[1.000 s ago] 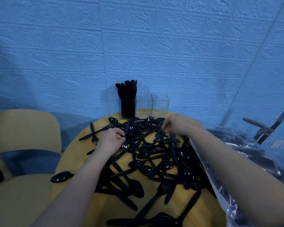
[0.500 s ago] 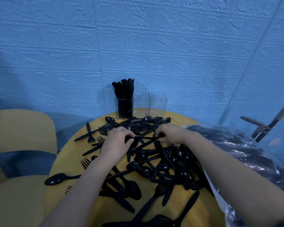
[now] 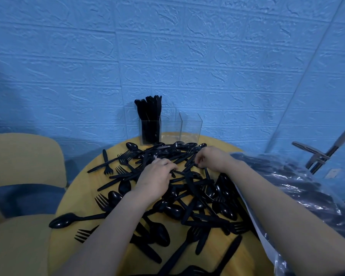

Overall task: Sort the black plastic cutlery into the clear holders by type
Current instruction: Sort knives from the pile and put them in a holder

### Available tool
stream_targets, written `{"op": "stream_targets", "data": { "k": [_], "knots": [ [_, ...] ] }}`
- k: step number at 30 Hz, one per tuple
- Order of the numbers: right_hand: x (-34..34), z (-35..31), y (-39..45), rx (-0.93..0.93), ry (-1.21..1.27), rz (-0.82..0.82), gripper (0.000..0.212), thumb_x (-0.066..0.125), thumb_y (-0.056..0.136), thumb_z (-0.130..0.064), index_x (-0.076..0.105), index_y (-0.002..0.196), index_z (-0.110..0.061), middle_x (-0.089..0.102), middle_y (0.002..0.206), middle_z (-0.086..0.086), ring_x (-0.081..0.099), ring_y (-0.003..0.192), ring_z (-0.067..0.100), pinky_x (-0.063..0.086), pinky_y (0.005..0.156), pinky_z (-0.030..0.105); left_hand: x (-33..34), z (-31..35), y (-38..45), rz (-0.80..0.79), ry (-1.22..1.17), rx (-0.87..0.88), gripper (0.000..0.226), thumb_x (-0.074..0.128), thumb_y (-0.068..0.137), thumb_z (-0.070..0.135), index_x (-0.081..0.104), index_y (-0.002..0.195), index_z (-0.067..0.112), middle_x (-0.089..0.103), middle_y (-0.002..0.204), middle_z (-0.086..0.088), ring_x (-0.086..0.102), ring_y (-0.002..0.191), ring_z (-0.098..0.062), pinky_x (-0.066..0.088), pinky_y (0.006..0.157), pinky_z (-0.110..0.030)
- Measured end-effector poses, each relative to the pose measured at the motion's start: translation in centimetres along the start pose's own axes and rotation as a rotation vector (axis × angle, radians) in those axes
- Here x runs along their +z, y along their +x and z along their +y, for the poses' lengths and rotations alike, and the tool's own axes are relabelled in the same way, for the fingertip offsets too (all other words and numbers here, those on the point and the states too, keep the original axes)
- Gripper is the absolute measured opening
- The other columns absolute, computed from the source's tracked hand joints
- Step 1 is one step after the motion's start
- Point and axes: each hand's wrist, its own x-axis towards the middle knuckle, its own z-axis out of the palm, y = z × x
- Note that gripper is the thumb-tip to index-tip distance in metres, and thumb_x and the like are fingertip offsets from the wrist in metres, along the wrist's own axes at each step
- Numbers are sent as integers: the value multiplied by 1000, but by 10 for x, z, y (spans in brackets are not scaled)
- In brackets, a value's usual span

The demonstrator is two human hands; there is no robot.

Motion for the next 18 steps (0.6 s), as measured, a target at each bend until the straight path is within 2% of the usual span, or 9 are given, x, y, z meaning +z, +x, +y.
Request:
{"op": "stream_targets", "data": {
  "k": [3,6,8,11,14,16,18],
  "knots": [
    [5,-4,2,-83,-54,-25,21,61,88,-9,68,107,-15,64,108,0,58,99,15,44,82,24,3,5,9,-156,102,72,46,39,101,13,34,146,20,36,149,1,24,139,-16,20,114,-31],
    [6,-8,1,-205,-14,-71,23,63,88,-11,67,111,-14,54,108,-1,55,97,15,44,84,25,4,3,10,-199,180,87,41,40,100,18,42,142,20,46,140,0,30,134,-17,20,112,-33],
    [3,-9,1,-219,25,-84,18,63,88,-12,68,106,-13,52,101,-4,54,92,12,44,80,21,3,1,7,-189,162,75,39,43,100,19,46,139,22,47,137,1,34,132,-18,21,112,-34],
    [0,-15,2,-112,14,-80,12,60,91,-18,69,95,-12,60,89,-5,55,85,11,40,70,19,2,-1,4,-183,79,22,34,48,98,19,54,131,23,49,131,0,43,125,-21,35,105,-34],
    [0,-30,1,28,-57,-139,29,63,88,-38,66,91,-9,58,84,2,54,83,18,43,71,27,2,-1,3,-202,20,-13,30,50,97,16,57,126,22,51,130,0,47,121,-21,40,102,-36],
    [-1,-45,1,112,-73,-192,36,64,87,-42,59,92,-7,55,90,5,54,90,24,42,71,28,3,-2,1,-203,-6,-20,31,50,97,15,58,125,22,51,130,0,48,120,-20,41,102,-34],
    [-3,-58,1,174,-73,-235,37,64,88,-38,55,102,-5,54,99,6,55,92,25,42,69,28,2,-2,-1,-206,-19,-27,31,50,97,14,58,125,21,52,129,0,49,119,-19,41,101,-33]
  ]
}}
